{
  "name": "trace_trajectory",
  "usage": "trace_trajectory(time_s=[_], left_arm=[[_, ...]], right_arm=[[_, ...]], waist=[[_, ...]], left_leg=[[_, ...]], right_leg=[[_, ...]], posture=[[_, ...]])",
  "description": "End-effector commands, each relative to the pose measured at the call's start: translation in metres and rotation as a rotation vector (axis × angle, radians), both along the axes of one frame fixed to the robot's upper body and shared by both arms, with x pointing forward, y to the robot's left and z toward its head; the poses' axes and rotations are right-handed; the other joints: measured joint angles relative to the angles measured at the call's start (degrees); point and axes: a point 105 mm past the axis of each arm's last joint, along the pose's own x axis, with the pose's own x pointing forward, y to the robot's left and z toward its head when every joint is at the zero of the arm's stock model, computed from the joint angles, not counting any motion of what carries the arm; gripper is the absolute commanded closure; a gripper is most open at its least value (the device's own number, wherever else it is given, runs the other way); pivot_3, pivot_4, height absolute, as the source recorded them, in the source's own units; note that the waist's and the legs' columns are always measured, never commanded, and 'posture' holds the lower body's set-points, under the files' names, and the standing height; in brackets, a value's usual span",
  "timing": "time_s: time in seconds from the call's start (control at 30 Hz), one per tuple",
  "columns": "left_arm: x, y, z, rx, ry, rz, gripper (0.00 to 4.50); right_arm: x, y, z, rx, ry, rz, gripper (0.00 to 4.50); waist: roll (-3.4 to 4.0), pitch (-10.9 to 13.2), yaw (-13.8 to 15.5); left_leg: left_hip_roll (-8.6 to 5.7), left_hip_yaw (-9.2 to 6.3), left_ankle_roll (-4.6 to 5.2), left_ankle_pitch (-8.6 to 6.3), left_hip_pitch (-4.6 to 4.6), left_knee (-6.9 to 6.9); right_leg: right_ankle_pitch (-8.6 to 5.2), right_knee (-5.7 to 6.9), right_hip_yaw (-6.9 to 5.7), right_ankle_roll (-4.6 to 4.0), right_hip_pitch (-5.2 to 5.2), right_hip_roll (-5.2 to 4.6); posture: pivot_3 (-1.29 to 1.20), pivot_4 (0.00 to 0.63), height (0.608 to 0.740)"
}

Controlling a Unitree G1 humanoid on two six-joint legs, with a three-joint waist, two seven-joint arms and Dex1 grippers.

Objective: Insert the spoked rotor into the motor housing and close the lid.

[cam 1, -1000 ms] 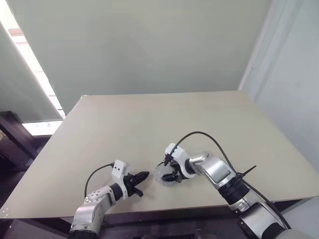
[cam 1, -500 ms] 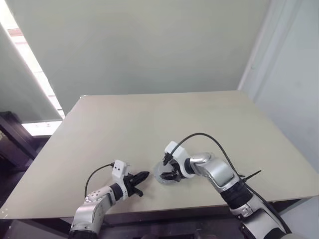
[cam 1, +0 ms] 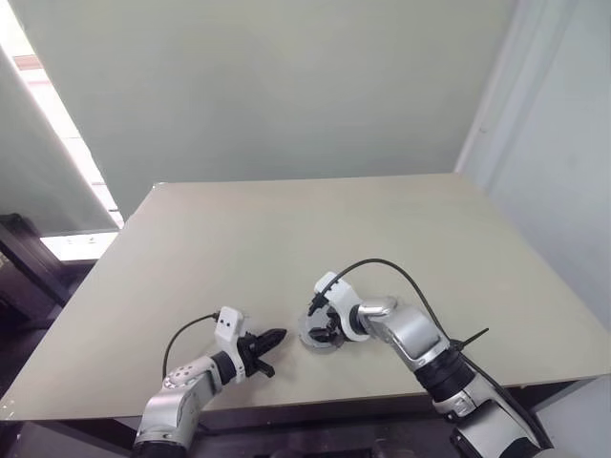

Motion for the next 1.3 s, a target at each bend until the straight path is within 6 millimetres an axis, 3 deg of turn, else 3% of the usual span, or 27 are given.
trace_trajectory(time_s=[0.03,0.43,0.63,1.0,1.3], left_arm=[[0.004,-0.002,0.009,-0.004,-0.046,-0.005,4.50],[0.003,-0.002,0.008,-0.006,-0.046,-0.001,4.50],[0.000,-0.014,0.009,0.010,-0.059,-0.068,4.50],[0.010,-0.019,0.014,-0.014,-0.094,-0.067,4.50],[0.016,-0.030,-0.010,0.150,-0.043,-0.124,4.50]], right_arm=[[0.003,0.006,0.007,0.002,-0.032,0.017,1.26],[0.000,0.003,-0.004,-0.065,-0.027,0.045,1.26],[-0.001,0.002,-0.007,-0.071,-0.021,0.046,1.26],[-0.002,0.004,-0.007,-0.073,-0.021,0.057,1.26],[-0.003,0.003,-0.007,-0.074,-0.020,0.059,1.26]], waist=[[0.00,0.00,-0.02],[0.00,0.00,-0.22],[0.00,-0.01,-0.22],[0.00,-0.01,-0.23],[0.03,-0.04,-0.20]], left_leg=[[0.00,0.00,0.00,0.00,0.02,0.00],[0.02,0.01,0.00,0.00,0.10,0.01],[0.03,0.02,0.00,0.00,0.17,0.00],[0.04,0.02,0.00,0.00,0.18,0.00],[0.04,0.01,0.00,0.00,0.20,0.00]], right_leg=[[0.00,0.00,0.00,0.00,0.01,0.00],[0.00,0.02,0.00,0.00,0.05,0.02],[0.00,0.03,0.01,0.00,0.11,0.02],[0.00,0.04,0.01,0.00,0.10,0.03],[0.00,0.04,0.00,0.00,0.15,0.05]], posture=[[0.00,0.000,0.740],[0.00,0.000,0.740],[0.00,0.000,0.740],[0.00,0.000,0.740],[0.00,0.000,0.740]])
